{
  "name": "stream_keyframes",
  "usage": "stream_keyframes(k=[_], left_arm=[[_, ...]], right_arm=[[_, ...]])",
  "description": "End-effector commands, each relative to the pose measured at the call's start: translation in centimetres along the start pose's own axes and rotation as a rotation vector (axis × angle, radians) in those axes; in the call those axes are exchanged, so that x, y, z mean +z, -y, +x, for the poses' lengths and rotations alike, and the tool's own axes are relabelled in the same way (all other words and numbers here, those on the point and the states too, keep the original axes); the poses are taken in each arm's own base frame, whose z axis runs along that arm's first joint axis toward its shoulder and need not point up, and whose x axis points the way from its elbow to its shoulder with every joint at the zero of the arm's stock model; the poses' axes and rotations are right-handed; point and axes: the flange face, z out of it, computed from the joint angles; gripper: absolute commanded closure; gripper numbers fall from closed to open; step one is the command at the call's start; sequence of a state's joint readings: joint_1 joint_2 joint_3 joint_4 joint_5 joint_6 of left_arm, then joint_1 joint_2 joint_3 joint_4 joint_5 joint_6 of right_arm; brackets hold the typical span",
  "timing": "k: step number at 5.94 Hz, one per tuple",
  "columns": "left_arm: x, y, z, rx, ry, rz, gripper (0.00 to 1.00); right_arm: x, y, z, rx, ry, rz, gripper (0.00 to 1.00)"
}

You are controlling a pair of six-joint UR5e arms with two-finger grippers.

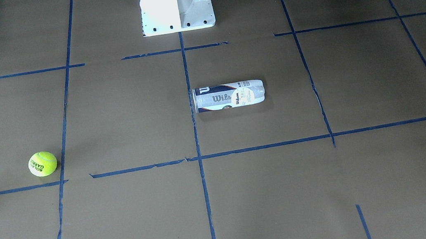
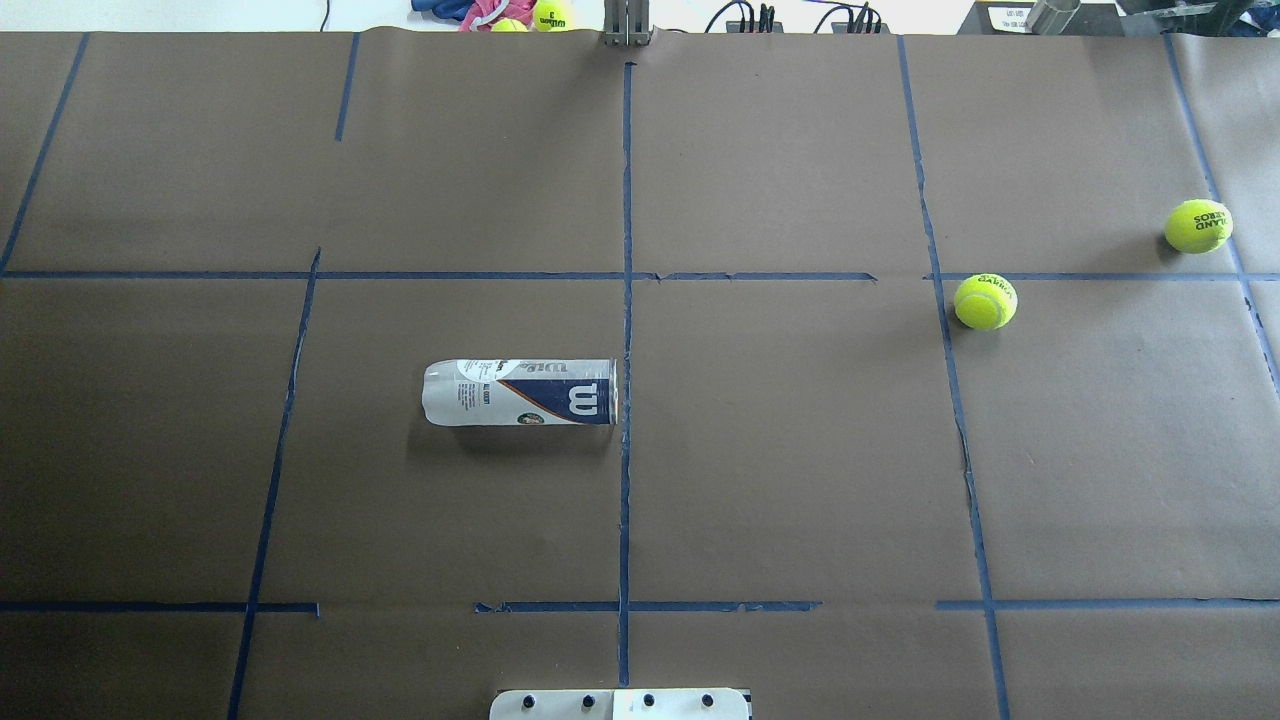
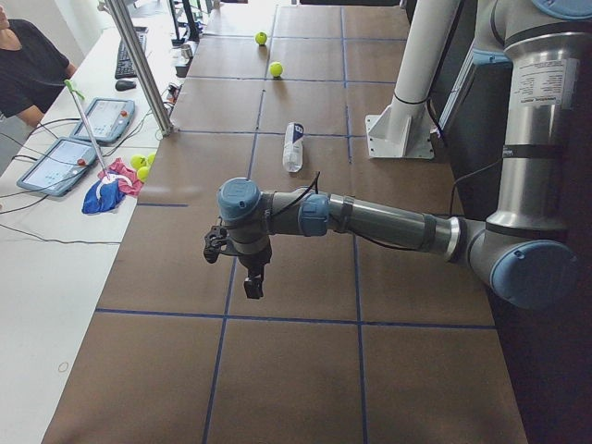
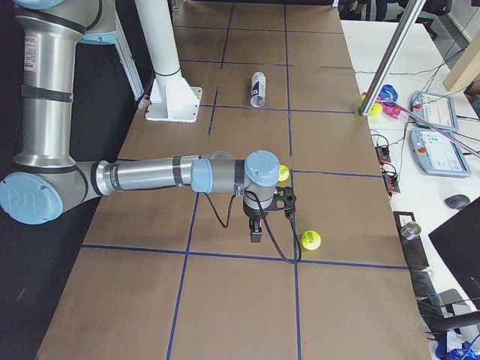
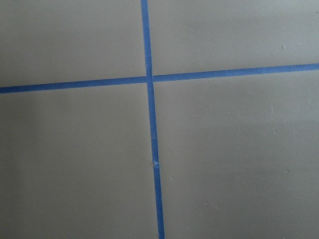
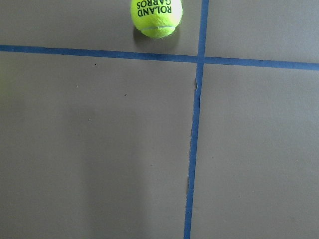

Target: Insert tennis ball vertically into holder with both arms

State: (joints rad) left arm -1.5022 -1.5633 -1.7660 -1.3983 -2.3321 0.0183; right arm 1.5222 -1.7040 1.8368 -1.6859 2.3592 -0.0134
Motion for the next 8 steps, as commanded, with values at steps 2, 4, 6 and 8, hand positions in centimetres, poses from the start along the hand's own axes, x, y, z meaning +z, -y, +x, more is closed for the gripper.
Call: stream_keyframes(k=[2, 4, 6, 8], left_arm=[[-1.1, -0.1, 1.4, 0.041, -0.007, 0.029, 0.00], [0.4, 1.3, 7.6, 0.243, -0.019, 0.085, 0.00], [0.9, 2.5, 19.8, 0.486, -0.060, 0.095, 0.00], [-1.2, 5.3, 30.5, 0.584, -0.118, 0.152, 0.00]], right_arm=[[0.2, -0.1, 0.1, 0.005, 0.000, -0.004, 0.00], [0.4, 0.2, -0.3, -0.002, 0.022, -0.007, 0.00], [1.2, 1.2, -1.9, -0.082, 0.034, 0.018, 0.00], [1.6, 1.3, -2.4, -0.093, 0.037, 0.010, 0.00]])
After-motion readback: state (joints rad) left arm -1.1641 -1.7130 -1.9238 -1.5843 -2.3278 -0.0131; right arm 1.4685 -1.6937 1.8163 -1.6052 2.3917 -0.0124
